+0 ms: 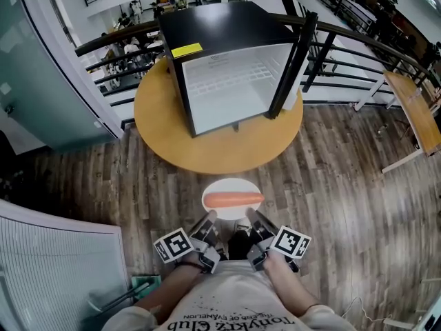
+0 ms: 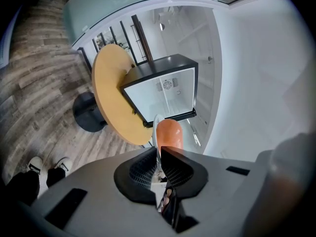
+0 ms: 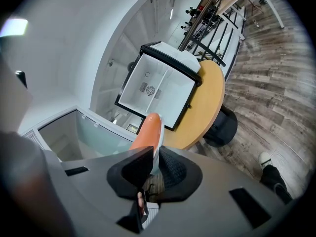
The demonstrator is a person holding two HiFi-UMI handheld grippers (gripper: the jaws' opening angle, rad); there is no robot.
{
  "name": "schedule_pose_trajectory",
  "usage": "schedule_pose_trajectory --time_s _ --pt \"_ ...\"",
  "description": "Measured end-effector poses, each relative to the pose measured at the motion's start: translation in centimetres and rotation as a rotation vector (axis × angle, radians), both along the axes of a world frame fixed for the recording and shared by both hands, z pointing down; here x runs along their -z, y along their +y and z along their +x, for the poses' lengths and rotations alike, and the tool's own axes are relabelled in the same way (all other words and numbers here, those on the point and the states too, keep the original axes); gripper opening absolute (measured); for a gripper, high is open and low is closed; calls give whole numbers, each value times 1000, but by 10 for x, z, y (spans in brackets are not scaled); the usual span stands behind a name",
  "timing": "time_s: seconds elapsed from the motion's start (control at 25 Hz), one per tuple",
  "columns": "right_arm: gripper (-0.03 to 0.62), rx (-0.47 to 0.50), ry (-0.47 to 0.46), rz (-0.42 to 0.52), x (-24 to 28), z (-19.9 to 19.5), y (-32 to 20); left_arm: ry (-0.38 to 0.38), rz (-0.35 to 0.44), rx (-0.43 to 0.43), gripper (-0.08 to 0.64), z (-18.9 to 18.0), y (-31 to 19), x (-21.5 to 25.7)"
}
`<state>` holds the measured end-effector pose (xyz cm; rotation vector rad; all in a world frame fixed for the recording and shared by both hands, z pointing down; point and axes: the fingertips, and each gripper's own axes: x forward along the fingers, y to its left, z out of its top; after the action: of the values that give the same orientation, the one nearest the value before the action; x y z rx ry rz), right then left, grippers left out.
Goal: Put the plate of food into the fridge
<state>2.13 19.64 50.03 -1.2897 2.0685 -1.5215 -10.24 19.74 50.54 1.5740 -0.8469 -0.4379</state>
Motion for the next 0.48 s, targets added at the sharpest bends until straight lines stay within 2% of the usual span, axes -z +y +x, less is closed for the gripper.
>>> schedule_pose_trajectory --time_s 0.2,0.48 --pt "54 -5 -14 -5 -7 8 -22 -4 -1 -1 40 8 -23 -5" --pt "54 16 -32 -6 -14 22 -79 -12 -7 19 40 23 -77 -12"
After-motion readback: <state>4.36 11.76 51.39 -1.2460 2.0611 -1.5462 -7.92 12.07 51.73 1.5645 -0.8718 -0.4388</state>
